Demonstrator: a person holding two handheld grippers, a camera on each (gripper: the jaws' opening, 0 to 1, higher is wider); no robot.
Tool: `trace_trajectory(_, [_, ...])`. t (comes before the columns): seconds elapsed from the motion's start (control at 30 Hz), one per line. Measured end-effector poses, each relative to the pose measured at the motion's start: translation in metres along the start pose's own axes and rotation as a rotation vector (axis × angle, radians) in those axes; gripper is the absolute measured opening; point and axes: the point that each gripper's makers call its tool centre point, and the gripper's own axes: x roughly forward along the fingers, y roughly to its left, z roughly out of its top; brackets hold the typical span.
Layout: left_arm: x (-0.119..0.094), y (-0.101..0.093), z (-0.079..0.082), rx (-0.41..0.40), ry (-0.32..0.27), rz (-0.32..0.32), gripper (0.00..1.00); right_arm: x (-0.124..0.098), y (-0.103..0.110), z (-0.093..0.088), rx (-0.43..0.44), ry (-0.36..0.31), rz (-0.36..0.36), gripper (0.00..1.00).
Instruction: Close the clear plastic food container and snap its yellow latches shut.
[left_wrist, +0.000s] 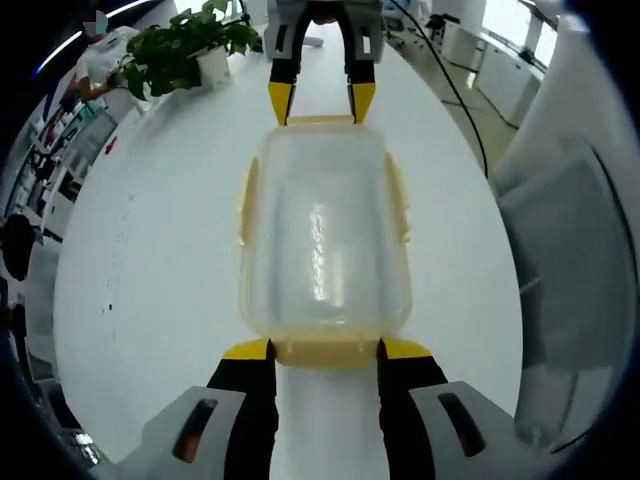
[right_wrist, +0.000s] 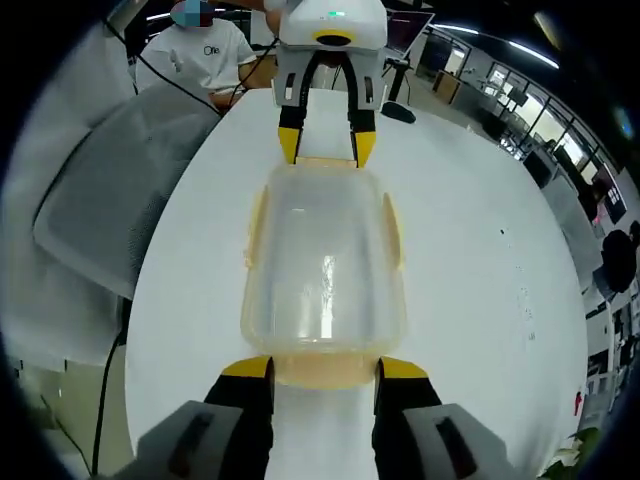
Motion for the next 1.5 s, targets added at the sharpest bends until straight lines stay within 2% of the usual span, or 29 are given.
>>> trace_trajectory(0.77, [0.003,-0.001,-0.005,0.003,0.011,-0.010,0.38,0.008,0.002,-0.002,0.023,0.001,0.010,0.38])
trace_trajectory(0.9, [0.003,-0.001,-0.006,-0.010,0.004,-0.007,0.38,0.007,0.005,-0.002,0.058,0.006,0.034,0.39])
trace_trajectory(1.0, [0.000,-0.003,-0.006,-0.023,-0.014,-0.007,0.39,0.006,0.006,-0.003,0.066,0.008,0.035,0.44])
trace_trajectory(1.13, [-0.004,-0.002,-0.012,-0.029,-0.008,0.000,0.39,0.000,0.006,-0.002,0.098,-0.013,0.041,0.40])
trace_trajectory(1.2, [-0.006,0.001,-0.014,-0.055,-0.009,0.012,0.41,-0.002,0.005,-0.002,0.107,-0.018,0.032,0.40])
trace_trajectory(1.27, [-0.011,0.002,-0.013,-0.081,-0.029,0.018,0.41,-0.004,0.005,-0.002,0.126,-0.025,0.025,0.41])
trace_trajectory(1.3, [-0.012,0.001,-0.011,-0.119,-0.049,0.013,0.41,-0.006,0.004,-0.002,0.137,-0.028,0.017,0.40])
trace_trajectory(1.37, [-0.015,0.001,-0.007,-0.149,-0.075,0.012,0.43,-0.009,0.003,-0.001,0.164,-0.042,0.008,0.41])
trace_trajectory(1.5, [-0.017,0.002,-0.004,-0.211,-0.088,0.019,0.43,-0.014,-0.002,0.001,0.235,-0.068,-0.019,0.40])
